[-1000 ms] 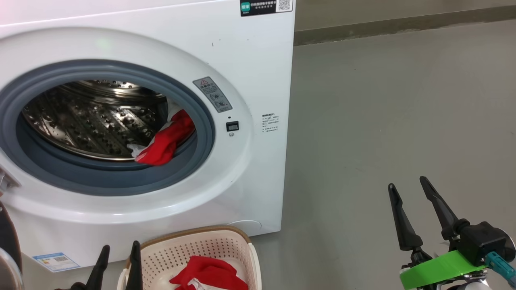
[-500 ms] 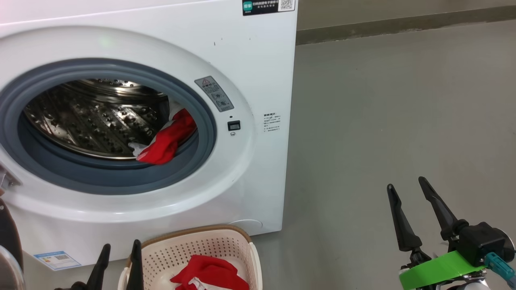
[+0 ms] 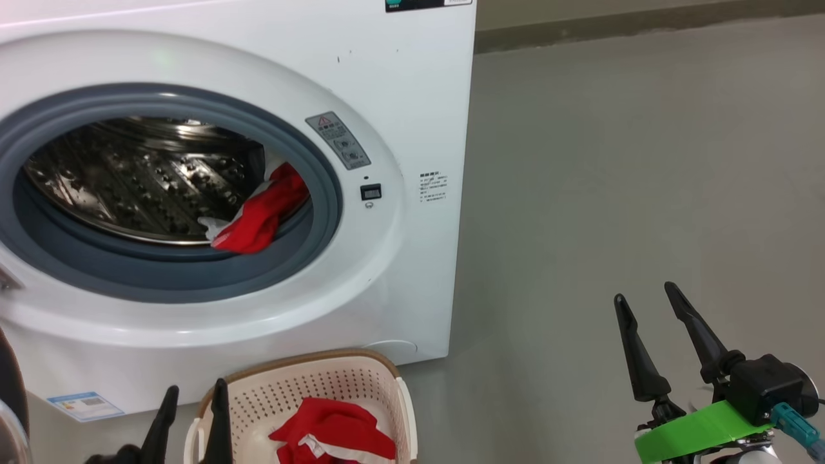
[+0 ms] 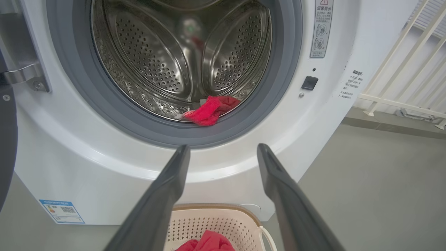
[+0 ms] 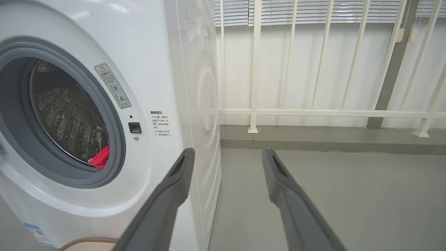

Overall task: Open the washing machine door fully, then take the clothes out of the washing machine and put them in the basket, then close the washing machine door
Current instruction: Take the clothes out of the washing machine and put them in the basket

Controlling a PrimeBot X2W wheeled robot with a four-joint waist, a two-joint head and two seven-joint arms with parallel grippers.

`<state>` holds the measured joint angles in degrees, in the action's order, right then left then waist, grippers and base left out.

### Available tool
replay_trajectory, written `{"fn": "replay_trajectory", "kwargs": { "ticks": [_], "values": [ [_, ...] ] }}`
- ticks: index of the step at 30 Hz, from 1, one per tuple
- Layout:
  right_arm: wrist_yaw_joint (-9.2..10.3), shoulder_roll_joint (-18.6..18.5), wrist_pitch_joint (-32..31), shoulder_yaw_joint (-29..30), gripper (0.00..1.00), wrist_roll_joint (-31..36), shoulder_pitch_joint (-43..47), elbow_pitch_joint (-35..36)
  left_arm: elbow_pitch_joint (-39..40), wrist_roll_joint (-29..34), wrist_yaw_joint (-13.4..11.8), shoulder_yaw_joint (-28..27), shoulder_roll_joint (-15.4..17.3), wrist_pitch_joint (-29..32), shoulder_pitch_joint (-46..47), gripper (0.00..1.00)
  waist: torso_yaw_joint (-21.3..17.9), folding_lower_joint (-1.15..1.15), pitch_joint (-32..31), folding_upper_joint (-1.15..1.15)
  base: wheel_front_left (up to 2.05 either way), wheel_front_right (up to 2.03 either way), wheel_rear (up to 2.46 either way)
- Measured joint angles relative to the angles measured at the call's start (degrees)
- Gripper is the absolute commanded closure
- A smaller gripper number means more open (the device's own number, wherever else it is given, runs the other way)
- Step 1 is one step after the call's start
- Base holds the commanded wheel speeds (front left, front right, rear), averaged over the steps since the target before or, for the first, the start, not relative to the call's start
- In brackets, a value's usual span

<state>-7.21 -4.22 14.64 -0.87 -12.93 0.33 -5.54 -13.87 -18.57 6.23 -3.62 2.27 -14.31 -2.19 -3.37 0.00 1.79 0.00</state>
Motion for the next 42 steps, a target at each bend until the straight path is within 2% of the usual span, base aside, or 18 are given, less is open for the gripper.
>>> {"fn": "replay_trajectory", "kwargs": {
  "ticks": [12, 22, 28, 42],
  "values": [
    [0.00, 0.0, 0.0, -0.7, 0.00, 0.0, -3.5, 0.7, -3.9, 0.1, -0.2, -0.4, 0.0, 0.0, 11.3, 0.00, 0.6, 0.00, 5.1, 0.00, 0.00, 0.00, 0.00],
    [0.00, -0.7, 0.0, -1.2, 0.00, 0.4, -8.1, 1.7, -9.5, 0.9, 0.3, -1.2, 0.1, 0.0, 25.5, 0.00, 1.1, 0.00, 12.0, 0.00, 0.00, 0.00, 0.00],
    [0.00, -1.0, 0.0, -1.5, 0.00, 0.4, -10.7, 2.0, -14.6, 3.0, 0.5, -0.8, 0.8, -0.2, 34.1, 0.00, 1.4, 0.00, 16.4, 0.00, 0.00, 0.00, 0.00],
    [0.00, -1.3, 0.0, -2.6, 0.00, 0.4, -14.6, 2.4, -26.6, 3.4, 0.9, -1.5, 1.9, -0.3, 51.6, 0.00, 1.0, 0.00, 24.2, 0.00, 0.00, 0.00, 0.00]
  ]
}}
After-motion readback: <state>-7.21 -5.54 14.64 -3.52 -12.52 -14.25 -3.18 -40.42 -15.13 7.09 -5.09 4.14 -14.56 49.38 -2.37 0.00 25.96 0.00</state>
